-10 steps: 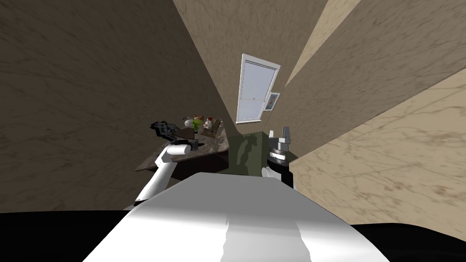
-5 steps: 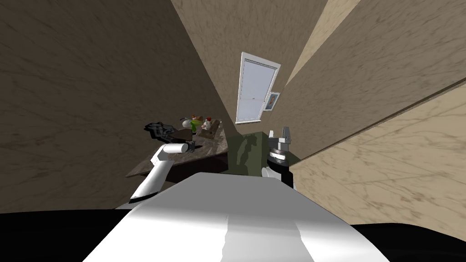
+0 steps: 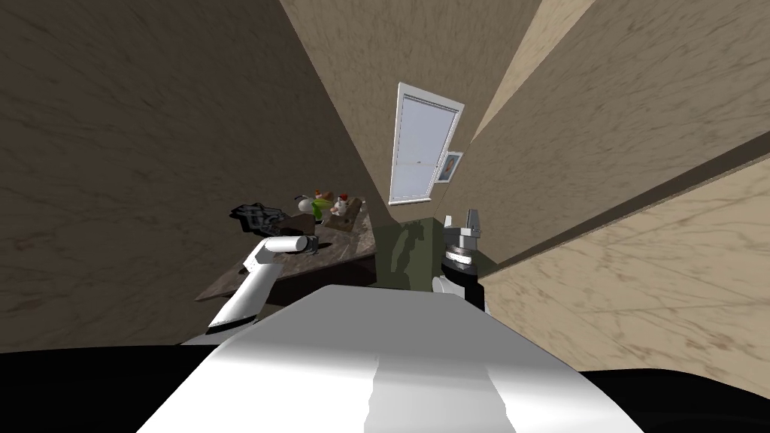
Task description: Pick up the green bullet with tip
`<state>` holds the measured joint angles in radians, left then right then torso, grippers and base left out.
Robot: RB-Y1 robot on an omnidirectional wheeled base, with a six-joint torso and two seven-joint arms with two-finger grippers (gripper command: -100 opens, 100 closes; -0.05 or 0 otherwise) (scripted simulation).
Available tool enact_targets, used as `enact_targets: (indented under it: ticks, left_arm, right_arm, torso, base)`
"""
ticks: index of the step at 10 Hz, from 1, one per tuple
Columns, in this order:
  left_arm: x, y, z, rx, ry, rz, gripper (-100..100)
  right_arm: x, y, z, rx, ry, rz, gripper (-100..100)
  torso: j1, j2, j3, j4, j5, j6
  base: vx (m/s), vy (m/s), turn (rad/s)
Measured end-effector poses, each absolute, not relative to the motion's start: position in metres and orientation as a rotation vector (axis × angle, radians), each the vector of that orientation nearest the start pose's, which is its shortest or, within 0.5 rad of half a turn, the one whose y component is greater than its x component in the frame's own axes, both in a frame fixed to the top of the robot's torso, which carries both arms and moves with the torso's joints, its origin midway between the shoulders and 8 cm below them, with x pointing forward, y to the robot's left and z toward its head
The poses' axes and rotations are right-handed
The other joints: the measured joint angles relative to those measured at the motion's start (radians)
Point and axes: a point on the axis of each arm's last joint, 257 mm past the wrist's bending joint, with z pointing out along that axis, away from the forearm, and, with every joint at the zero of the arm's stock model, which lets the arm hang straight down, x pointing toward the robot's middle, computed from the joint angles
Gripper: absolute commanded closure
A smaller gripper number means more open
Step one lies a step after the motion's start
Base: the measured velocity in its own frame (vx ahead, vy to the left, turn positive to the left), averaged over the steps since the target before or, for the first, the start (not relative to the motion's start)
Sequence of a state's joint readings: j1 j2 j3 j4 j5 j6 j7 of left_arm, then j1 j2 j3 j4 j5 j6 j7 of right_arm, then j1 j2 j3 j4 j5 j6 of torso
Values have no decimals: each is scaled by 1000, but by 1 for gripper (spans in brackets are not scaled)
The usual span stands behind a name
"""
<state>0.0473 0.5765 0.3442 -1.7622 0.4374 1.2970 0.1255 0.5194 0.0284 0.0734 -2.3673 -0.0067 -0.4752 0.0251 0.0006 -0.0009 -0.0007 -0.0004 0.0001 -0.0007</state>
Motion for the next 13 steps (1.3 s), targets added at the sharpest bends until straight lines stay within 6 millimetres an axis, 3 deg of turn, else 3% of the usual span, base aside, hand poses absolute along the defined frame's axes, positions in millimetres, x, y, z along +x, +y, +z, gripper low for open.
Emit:
enact_targets:
  ticks: [1, 9, 10, 13]
  left_arm:
    - [390, 510, -308, -2106, 1509, -376, -100]
    - [401, 532, -325, -2157, 1423, -347, -100]
    - [401, 533, -326, -2157, 1422, -348, 100]
    - [402, 533, -325, -2157, 1421, -349, 100]
  right_arm:
    - [331, -260, 52, 646, 557, 1359, 0]
    - [331, -260, 52, 646, 557, 1359, 0]
    - [331, -260, 52, 646, 557, 1359, 0]
    - [331, -260, 52, 646, 557, 1358, 0]
  torso:
    - [0, 1, 1, 0, 0, 0]
    - [2, 3, 2, 1, 1, 1]
    - [2, 2, 1, 0, 1, 0]
    - [2, -1, -1, -1, 1, 0]
  base:
    - [-25, 13, -112]
    - [-46, 19, -89]
    - [0, 0, 0]
    - [0, 0, 0]
